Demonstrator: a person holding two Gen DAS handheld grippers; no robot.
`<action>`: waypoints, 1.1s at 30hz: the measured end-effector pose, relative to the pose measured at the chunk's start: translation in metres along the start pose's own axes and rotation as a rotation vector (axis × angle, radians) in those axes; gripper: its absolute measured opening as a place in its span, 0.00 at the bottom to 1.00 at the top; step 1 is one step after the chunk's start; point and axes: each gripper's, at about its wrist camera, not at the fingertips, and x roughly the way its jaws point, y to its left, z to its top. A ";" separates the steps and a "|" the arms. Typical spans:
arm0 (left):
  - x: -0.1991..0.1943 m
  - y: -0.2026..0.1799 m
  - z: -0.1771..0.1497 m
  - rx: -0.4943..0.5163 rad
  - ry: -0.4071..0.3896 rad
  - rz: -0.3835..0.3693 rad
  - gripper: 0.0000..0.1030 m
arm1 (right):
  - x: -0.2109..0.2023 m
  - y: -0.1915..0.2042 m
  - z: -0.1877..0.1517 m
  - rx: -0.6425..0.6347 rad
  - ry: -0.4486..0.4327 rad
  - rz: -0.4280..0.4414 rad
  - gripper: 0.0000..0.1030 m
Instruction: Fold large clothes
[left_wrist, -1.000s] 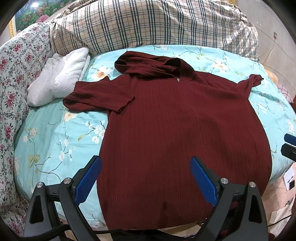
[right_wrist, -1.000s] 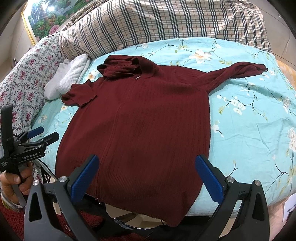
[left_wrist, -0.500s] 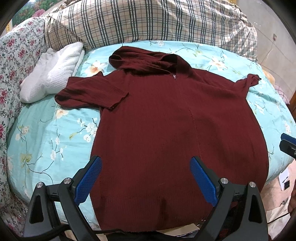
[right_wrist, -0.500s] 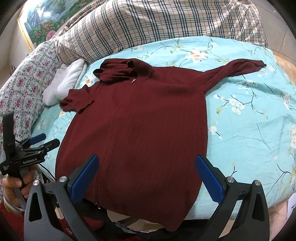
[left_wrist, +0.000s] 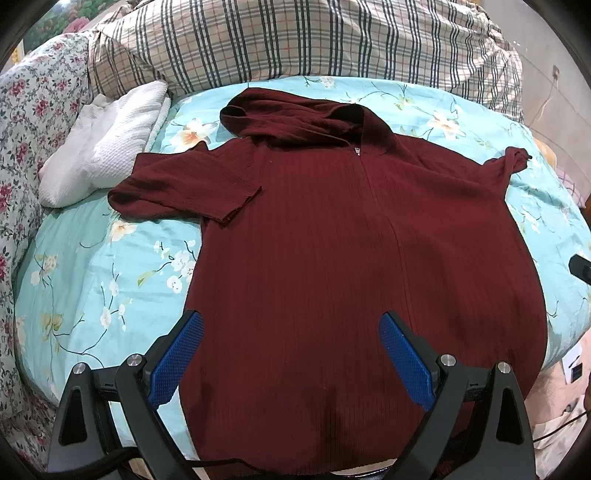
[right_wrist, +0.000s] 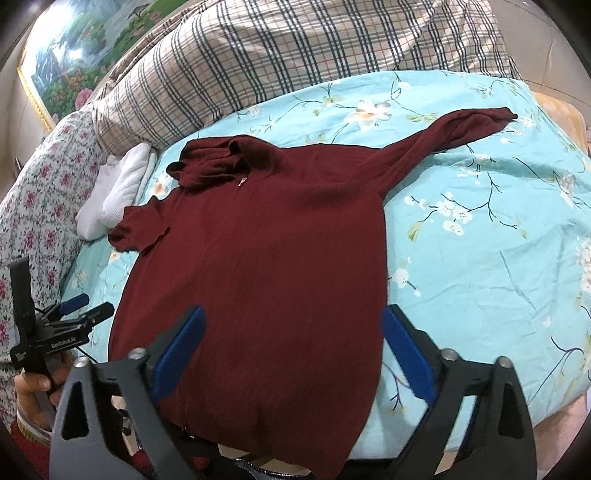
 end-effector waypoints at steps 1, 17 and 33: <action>0.002 0.000 0.002 -0.001 -0.003 -0.001 0.94 | 0.001 -0.004 0.003 0.005 -0.007 0.005 0.89; 0.047 -0.003 0.046 -0.021 0.012 -0.031 0.94 | 0.038 -0.161 0.143 0.274 -0.141 -0.135 0.66; 0.125 -0.028 0.072 -0.001 0.141 -0.044 0.94 | 0.113 -0.352 0.265 0.621 -0.209 -0.232 0.38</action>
